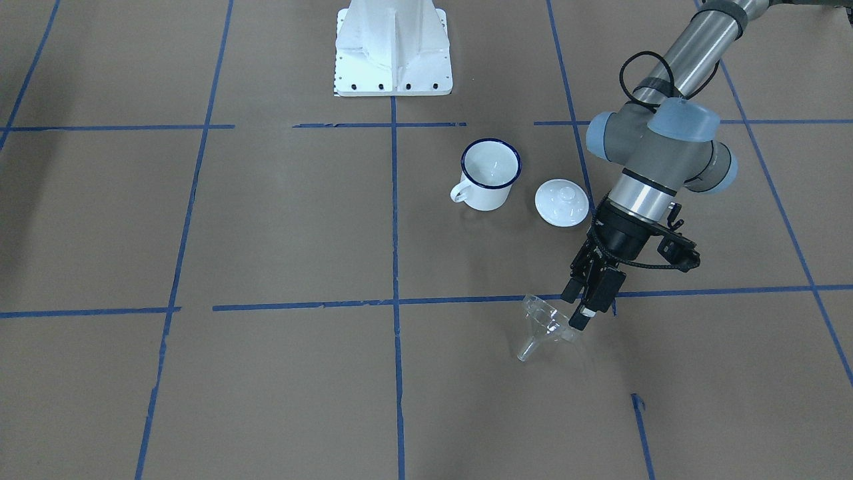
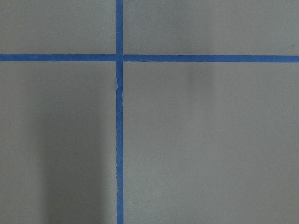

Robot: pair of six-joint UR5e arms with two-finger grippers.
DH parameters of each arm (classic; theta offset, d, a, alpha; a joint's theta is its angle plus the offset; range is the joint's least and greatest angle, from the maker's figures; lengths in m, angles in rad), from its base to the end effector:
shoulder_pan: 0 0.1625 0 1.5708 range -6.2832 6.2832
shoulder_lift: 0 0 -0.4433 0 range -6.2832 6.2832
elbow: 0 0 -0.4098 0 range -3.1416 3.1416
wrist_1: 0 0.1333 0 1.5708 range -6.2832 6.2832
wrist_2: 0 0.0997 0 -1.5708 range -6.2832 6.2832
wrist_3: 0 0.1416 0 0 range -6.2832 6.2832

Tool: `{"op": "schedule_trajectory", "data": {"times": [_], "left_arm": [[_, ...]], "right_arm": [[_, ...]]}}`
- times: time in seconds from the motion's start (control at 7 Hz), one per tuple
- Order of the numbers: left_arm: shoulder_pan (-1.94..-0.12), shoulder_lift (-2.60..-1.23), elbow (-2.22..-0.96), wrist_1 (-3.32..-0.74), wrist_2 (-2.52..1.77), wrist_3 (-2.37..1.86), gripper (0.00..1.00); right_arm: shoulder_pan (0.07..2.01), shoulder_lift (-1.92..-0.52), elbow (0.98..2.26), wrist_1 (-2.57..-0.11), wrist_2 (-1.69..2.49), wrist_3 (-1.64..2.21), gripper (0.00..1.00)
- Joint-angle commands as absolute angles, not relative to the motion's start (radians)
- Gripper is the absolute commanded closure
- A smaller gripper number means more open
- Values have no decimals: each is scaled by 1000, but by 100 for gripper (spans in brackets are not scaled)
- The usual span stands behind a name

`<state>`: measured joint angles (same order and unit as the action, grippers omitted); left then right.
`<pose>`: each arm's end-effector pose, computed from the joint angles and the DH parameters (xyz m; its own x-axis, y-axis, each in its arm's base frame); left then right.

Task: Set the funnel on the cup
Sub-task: 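Move the left gripper to the clear glass funnel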

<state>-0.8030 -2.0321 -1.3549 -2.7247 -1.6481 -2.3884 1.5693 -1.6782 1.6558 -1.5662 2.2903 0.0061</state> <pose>0.4335 -0.6253 0.3858 -0.4036 -0.6291 -0.6643 0.5409 0.4215 -0.7278 0.0393 -0.4600 0.7207 0.7521 0.0167 0.6588 -0.0031 0.9998 -0.0218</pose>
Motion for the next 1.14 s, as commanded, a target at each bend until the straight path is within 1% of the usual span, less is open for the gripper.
{"op": "schedule_trajectory", "data": {"times": [0.0,0.29,0.43,0.57,0.71,0.86,1.0], "left_arm": [[-792,-2039,-1316,-2743,-1638,-2402,0],[-788,-2097,-1232,-2752,-1635,-2402,3],[-788,-2098,-1226,-2770,-1635,-2404,7],[-788,-2100,-1224,-2773,-1635,-2404,30],[-788,-2102,-1224,-2773,-1634,-2404,67],[-788,-2100,-1224,-2772,-1634,-2404,95],[-788,-2097,-1223,-2770,-1634,-2402,100]], "right_arm": [[1569,-1678,1657,-1566,2290,6,0],[1569,-1678,1655,-1566,2290,6,0],[1569,-1678,1655,-1566,2290,6,0],[1569,-1678,1655,-1566,2290,6,0],[1569,-1678,1655,-1566,2290,6,0],[1569,-1678,1657,-1566,2290,6,0],[1569,-1678,1657,-1566,2290,6,0]]}}
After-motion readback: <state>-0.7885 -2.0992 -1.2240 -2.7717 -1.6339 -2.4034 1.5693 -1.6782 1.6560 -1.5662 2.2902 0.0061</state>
